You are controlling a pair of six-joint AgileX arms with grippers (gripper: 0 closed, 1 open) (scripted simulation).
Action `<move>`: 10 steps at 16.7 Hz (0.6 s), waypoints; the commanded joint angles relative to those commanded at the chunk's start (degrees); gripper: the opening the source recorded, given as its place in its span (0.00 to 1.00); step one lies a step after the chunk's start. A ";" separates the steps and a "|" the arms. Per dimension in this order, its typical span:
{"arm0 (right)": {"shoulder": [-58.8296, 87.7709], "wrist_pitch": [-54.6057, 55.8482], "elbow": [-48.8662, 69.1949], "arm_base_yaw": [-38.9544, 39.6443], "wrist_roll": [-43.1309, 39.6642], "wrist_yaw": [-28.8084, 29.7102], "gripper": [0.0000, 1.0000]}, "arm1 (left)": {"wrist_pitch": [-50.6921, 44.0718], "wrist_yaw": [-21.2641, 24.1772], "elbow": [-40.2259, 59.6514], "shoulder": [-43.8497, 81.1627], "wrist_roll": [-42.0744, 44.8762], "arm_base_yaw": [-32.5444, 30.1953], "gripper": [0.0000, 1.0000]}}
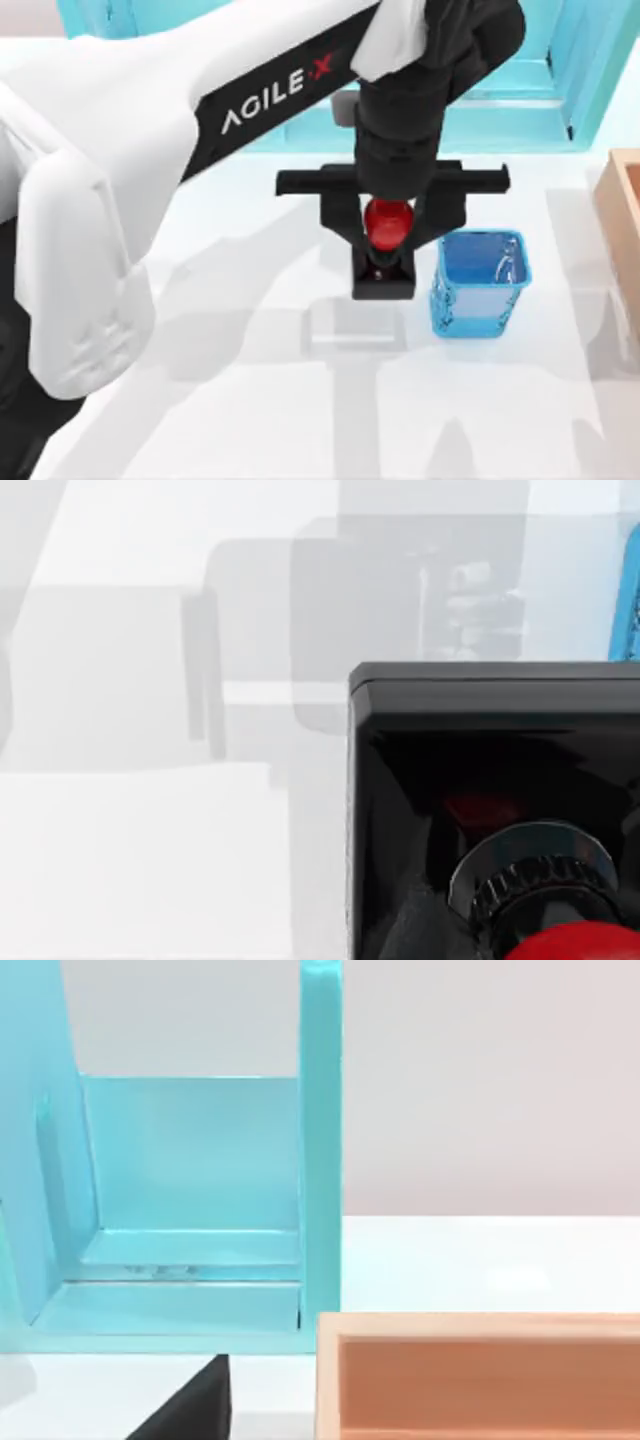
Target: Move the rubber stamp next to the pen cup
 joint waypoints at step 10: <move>0.00 0.00 0.00 0.00 0.00 0.00 1.00 | 3.84 0.02 -4.53 -0.65 0.03 0.03 0.00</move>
